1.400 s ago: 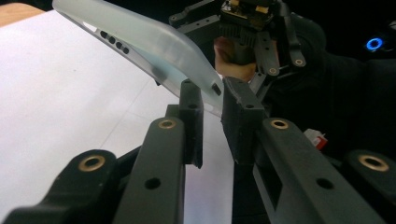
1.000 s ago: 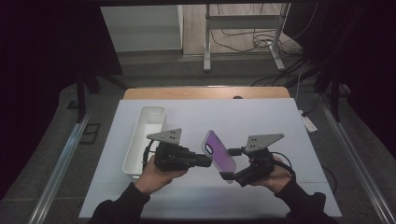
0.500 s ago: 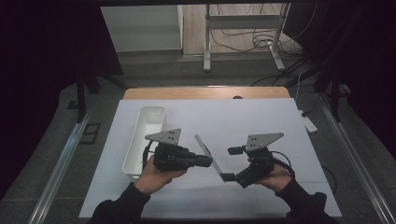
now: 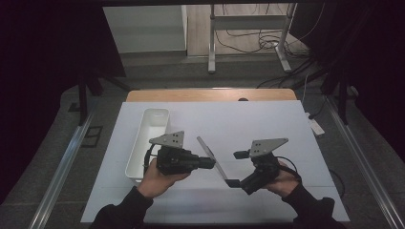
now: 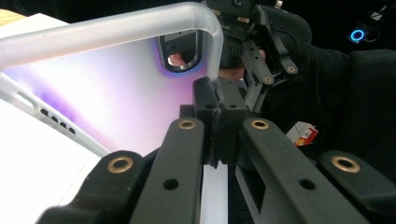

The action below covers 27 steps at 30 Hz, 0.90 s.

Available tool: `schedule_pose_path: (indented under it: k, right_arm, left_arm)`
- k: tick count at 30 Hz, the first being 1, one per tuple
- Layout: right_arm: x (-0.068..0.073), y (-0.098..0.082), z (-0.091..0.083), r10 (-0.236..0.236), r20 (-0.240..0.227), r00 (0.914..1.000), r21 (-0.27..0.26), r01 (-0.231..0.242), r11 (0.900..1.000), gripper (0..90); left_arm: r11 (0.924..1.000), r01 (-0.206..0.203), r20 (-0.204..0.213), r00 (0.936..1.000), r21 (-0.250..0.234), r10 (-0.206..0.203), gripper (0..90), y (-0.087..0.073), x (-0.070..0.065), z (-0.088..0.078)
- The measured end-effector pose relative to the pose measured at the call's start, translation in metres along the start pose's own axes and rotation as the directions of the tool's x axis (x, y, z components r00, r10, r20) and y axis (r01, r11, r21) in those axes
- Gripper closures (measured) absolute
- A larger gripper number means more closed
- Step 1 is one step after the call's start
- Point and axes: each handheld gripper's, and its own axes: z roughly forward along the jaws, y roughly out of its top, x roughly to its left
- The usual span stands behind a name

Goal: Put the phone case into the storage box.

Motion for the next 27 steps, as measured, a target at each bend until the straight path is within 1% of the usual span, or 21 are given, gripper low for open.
schedule_pose_path:
  k: [1,8,14,17,25,27]
  right_arm:
    - [0.0,0.0,0.0,0.0,0.0,1.0,0.0,0.0,1.0,3.4]
    - [0.0,-0.003,0.0,-0.002,0.016,0.9999,0.019,0.002,1.0,2.5]
    - [0.001,-0.004,-0.003,-0.001,0.028,0.9996,0.021,0.0,1.0,1.9]
    - [0.001,-0.004,-0.004,0.003,0.035,0.9994,0.021,-0.003,1.0,1.7]
    - [0.001,-0.007,-0.007,0.008,0.064,0.9979,0.028,-0.01,1.0,1.3]
    - [0.001,-0.007,-0.008,0.013,0.073,0.9972,0.03,-0.015,0.999,1.3]
  left_arm:
    - [1.0,0.0,0.0,1.0,0.0,0.0,88.9,0.0,0.0,0.0]
    - [1.0,-0.001,-0.033,0.9994,-0.005,0.001,88.9,0.0,0.0,-0.004]
    - [1.0,-0.003,-0.06,0.9982,0.003,0.003,88.9,0.001,0.0,-0.006]
    - [1.0,0.0,-0.066,0.9978,0.002,0.0,88.9,0.001,0.0,-0.007]
    - [0.9999,-0.003,-0.103,0.9947,0.016,0.005,88.8,0.002,0.001,-0.009]
    - [0.9997,-0.005,-0.119,0.9929,0.023,0.007,88.8,0.002,0.001,-0.01]
